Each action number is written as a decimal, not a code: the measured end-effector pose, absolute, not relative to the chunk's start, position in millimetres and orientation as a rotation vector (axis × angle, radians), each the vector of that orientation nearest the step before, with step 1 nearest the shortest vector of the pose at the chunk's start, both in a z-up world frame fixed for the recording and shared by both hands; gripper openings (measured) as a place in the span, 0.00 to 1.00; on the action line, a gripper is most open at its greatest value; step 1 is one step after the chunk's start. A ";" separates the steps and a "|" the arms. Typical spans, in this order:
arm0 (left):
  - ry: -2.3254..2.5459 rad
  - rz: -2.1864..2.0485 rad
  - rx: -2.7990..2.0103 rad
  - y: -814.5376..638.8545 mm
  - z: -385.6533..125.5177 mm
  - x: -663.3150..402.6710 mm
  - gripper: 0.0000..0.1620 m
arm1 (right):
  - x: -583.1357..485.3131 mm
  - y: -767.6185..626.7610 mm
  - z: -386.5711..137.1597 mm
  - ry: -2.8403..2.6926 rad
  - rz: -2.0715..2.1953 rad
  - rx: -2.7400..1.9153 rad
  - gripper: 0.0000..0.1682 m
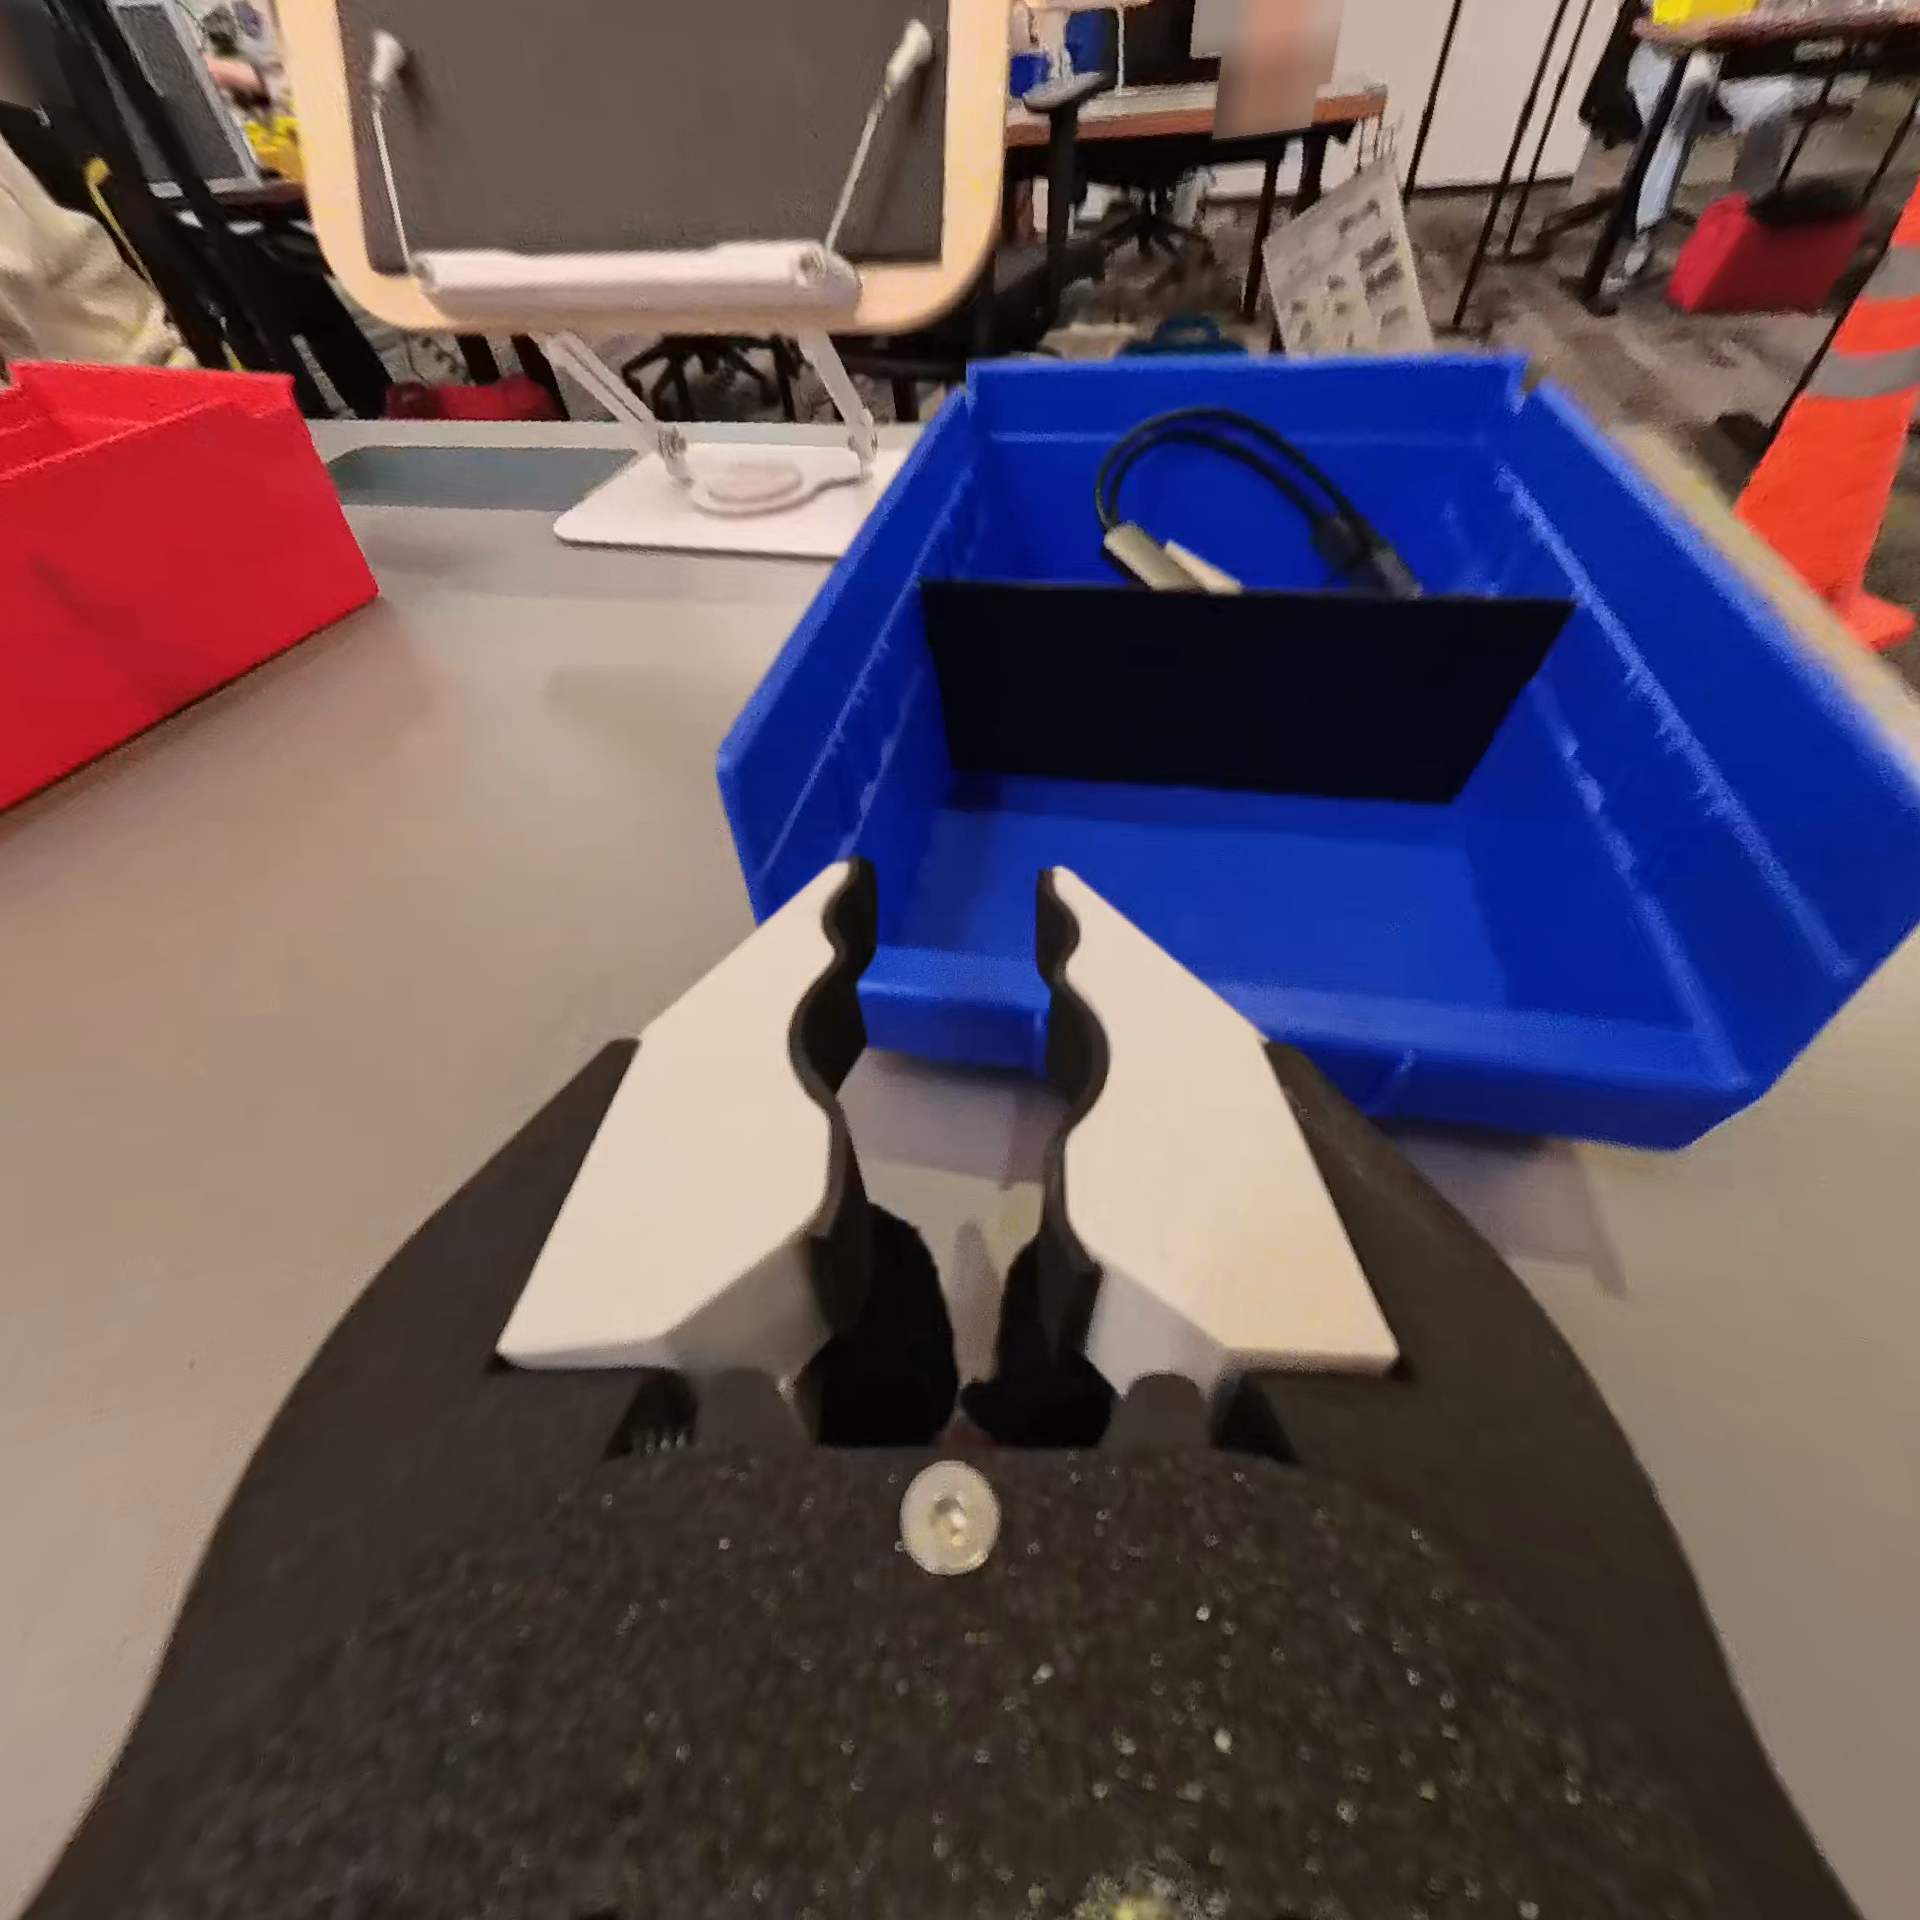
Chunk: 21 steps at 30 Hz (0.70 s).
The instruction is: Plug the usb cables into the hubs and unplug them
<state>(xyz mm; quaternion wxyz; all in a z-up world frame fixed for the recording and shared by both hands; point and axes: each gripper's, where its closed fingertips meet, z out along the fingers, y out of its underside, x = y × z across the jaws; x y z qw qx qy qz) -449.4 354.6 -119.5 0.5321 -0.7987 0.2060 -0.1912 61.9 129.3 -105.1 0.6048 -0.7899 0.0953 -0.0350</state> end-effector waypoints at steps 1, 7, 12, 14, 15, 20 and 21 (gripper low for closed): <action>0.493 -0.441 -1.902 356.4 -119.7 -449.9 0.16 | 67.6 129.4 -99.5 0.209 -0.112 -1.809 0.17; 0.476 -0.393 -1.906 360.3 -119.9 -454.6 0.16 | 82.8 128.7 -117.1 0.299 -0.031 -1.844 0.19; 0.473 -0.389 -1.902 360.2 -119.1 -455.9 0.16 | 88.6 126.5 -115.4 0.255 -0.150 -1.856 0.19; 0.480 -0.391 -1.906 359.4 -120.3 -454.8 0.16 | 87.6 126.1 -114.4 0.252 -0.154 -1.852 0.19; 0.486 -0.392 -1.908 358.9 -120.8 -454.0 0.16 | 87.4 125.8 -114.4 0.256 -0.154 -1.853 0.19; 0.499 -0.401 -1.895 357.1 -118.6 -448.9 0.16 | 90.3 124.3 -113.8 0.259 -0.184 -1.852 0.17; 0.507 -0.401 -1.891 356.5 -118.3 -447.4 0.16 | 91.0 124.1 -113.1 0.261 -0.187 -1.848 0.16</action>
